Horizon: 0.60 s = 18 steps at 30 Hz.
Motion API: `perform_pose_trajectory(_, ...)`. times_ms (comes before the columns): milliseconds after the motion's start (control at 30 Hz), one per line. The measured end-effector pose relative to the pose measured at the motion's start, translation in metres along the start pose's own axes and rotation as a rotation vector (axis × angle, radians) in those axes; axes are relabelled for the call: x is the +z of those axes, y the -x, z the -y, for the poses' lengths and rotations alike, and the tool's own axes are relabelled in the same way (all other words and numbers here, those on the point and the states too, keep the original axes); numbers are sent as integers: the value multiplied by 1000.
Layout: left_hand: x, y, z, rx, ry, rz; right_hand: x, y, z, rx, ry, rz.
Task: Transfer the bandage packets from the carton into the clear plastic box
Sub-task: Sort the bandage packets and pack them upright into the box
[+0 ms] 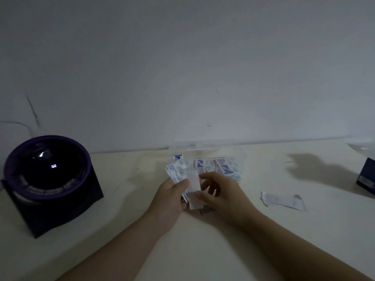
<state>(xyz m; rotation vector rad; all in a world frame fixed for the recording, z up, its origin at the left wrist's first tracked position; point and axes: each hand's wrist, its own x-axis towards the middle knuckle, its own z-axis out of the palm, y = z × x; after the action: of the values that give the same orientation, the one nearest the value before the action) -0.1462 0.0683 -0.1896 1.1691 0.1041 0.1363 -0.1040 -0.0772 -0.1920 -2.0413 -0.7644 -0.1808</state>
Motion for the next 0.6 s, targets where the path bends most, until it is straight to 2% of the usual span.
perform_pose_trajectory(133,1,-4,7,47,-172,28,-1,-5,-1,116,-160,27)
perform_pose_trajectory(267,0,-8,11,45,-162,43,-7,-7,-9,215,-309,18)
perform_pose_trajectory(600,-1,-6,15,187,-410,-59,-9,-1,-10,231,-389,23)
